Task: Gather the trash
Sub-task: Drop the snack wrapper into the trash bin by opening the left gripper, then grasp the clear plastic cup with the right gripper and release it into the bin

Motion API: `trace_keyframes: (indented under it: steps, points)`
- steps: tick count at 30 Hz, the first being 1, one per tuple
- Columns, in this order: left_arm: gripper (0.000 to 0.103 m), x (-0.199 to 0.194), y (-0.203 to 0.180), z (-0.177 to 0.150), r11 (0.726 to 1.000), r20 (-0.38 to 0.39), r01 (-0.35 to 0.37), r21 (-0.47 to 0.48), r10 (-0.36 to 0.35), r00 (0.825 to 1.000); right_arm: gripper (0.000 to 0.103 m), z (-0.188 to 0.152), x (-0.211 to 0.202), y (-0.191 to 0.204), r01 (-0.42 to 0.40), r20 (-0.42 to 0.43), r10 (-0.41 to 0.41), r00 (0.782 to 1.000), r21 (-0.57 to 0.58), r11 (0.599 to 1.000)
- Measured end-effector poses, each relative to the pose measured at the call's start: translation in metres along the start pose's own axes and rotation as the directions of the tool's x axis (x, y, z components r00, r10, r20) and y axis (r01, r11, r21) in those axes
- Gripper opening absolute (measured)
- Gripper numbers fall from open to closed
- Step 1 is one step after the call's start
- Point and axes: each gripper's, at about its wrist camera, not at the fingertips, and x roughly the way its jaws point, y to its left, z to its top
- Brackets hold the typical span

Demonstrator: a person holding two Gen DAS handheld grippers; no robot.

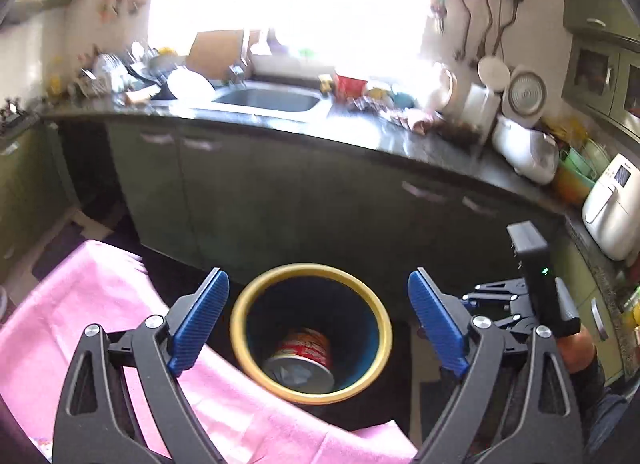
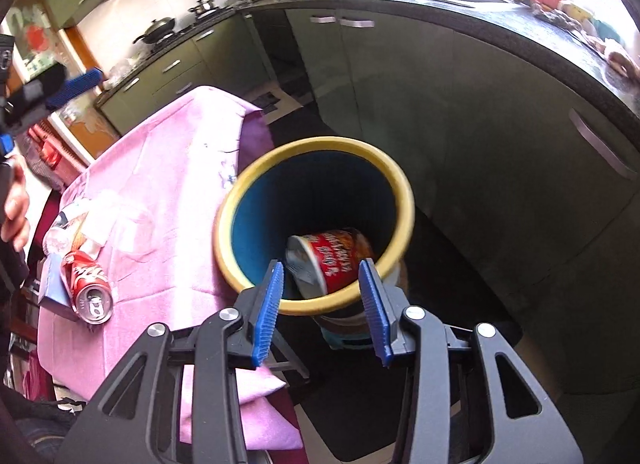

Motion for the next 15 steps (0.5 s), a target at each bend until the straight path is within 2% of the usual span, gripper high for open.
trace_keyframes:
  steps: [2,5,7,9,12,15]
  points:
    - [0.09,-0.038,0.005,-0.007,0.997,0.064,-0.081,0.003,0.081,0.995,0.041,0.001,0.004,0.023,-0.039,-0.006,0.039,0.999,-0.049,0.998]
    - [0.091,-0.097,0.012,-0.026,0.977,0.144,-0.214,-0.016,0.215,0.966,0.041,0.005,0.013,0.066,-0.099,-0.021,0.098,0.995,-0.14,0.985]
    - [0.095,-0.131,0.02,-0.044,0.964,0.178,-0.26,-0.064,0.267,0.947,0.041,0.008,0.02,0.095,-0.13,-0.023,0.128,0.992,-0.2,0.971]
    - [0.095,-0.161,0.029,-0.065,0.945,0.19,-0.307,-0.113,0.324,0.927,0.041,0.011,0.027,0.121,-0.144,-0.01,0.147,0.989,-0.255,0.956]
    - [0.096,-0.198,0.046,-0.1,0.92,0.178,-0.342,-0.193,0.376,0.91,0.041,0.016,0.046,0.146,-0.135,-0.002,0.142,0.99,-0.311,0.941]
    - [0.096,-0.233,0.066,-0.136,0.873,0.154,-0.405,-0.272,0.455,0.877,0.041,0.019,0.071,0.158,-0.101,0.009,0.11,0.994,-0.329,0.939]
